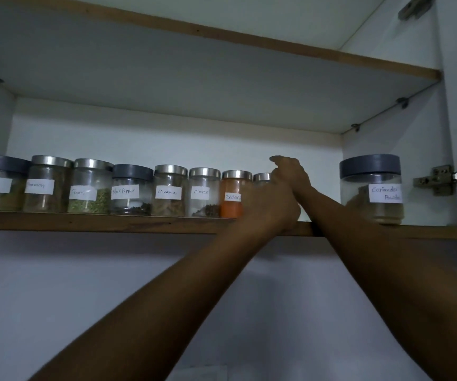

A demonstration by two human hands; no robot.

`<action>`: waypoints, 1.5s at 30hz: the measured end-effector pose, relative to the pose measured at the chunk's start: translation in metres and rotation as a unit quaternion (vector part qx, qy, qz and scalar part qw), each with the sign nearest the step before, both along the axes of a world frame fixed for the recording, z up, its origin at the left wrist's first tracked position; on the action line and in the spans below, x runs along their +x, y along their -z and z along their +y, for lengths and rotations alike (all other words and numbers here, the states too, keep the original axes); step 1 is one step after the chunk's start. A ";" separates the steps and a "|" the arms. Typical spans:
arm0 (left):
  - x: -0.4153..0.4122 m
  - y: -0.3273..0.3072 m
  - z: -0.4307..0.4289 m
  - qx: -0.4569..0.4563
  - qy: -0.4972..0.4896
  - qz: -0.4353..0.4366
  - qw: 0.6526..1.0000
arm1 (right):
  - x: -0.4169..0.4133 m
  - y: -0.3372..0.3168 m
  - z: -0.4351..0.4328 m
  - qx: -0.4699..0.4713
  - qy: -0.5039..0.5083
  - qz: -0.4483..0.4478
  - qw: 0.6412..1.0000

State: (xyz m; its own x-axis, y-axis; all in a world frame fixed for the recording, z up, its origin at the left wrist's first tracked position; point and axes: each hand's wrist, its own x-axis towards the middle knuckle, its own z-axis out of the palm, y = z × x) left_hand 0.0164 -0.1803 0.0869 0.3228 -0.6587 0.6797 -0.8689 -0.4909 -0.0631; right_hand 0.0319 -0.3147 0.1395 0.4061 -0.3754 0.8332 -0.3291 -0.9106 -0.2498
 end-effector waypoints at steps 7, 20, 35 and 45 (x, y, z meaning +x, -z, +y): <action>-0.008 0.015 0.004 -0.052 0.036 0.085 0.994 | -0.005 0.002 0.015 0.000 -0.025 -0.068 0.997; -0.017 0.025 0.014 -0.027 0.020 -0.085 0.996 | -0.131 0.004 0.044 -0.208 -0.080 -0.208 0.952; -0.012 0.028 0.015 0.015 0.013 -0.141 0.990 | -0.222 0.015 0.014 -0.137 0.090 0.195 0.967; -0.012 0.034 0.015 -0.015 -0.005 -0.195 0.981 | -0.197 0.011 0.001 -0.174 0.097 0.179 0.963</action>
State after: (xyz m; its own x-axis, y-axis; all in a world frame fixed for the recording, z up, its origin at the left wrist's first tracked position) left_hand 0.0047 -0.1651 0.0527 0.0407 -0.6340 0.7722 -0.7765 -0.5065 -0.3749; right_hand -0.1653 -0.3132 0.1286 0.6415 -0.1959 0.7417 -0.5101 -0.8310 0.2217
